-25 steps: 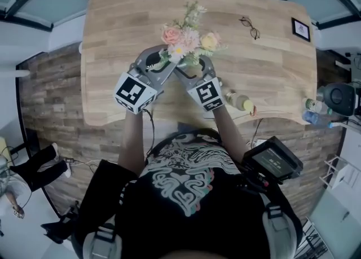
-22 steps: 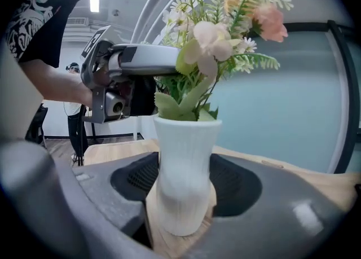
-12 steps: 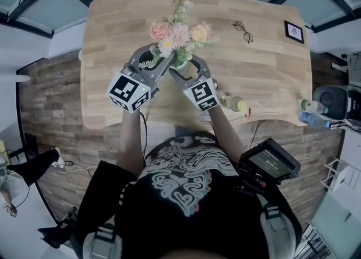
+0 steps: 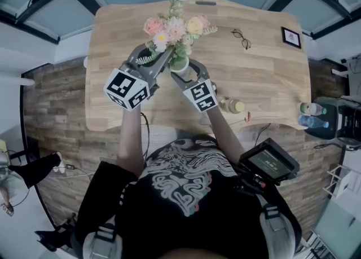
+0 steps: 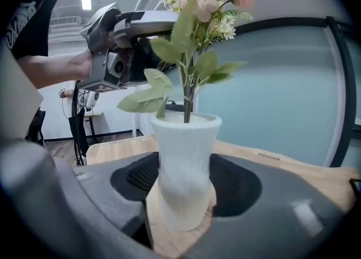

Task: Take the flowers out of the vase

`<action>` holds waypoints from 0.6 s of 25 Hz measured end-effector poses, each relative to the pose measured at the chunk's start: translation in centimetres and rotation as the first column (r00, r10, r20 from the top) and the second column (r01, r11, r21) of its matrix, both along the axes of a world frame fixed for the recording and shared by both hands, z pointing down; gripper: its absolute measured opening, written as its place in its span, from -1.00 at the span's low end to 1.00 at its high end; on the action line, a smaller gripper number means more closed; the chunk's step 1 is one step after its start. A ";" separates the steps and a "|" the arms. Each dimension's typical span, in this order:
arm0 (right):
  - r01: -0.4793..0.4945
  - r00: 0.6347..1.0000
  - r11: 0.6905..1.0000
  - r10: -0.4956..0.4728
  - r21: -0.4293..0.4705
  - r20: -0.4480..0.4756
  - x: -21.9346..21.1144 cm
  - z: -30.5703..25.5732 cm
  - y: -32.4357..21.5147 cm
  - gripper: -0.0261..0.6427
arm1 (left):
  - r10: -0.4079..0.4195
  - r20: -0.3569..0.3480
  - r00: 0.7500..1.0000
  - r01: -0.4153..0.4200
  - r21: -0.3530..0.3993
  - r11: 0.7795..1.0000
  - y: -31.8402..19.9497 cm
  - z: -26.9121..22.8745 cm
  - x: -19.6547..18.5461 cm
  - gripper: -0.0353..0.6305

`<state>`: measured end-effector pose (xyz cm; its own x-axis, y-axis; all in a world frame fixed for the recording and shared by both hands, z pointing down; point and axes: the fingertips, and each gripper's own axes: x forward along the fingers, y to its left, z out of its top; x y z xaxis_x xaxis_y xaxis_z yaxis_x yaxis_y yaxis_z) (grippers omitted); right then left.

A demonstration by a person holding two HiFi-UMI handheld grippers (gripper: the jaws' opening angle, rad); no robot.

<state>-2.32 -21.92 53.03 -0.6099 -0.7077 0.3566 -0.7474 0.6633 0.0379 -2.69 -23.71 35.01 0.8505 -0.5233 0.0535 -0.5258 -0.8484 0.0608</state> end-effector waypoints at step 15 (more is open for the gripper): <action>-0.045 0.994 0.999 0.047 -0.022 0.099 1.0 -1.1 1.1 -0.07 | -0.103 -0.027 0.994 0.102 -0.053 0.993 -0.8 -3.2 -1.0 -0.72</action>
<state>-1.32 -20.85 51.94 -0.6096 -0.7296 0.3100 -0.7769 0.6276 -0.0505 -3.71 -24.56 31.78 0.7942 -0.6048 0.0587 -0.6071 -0.7855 0.1199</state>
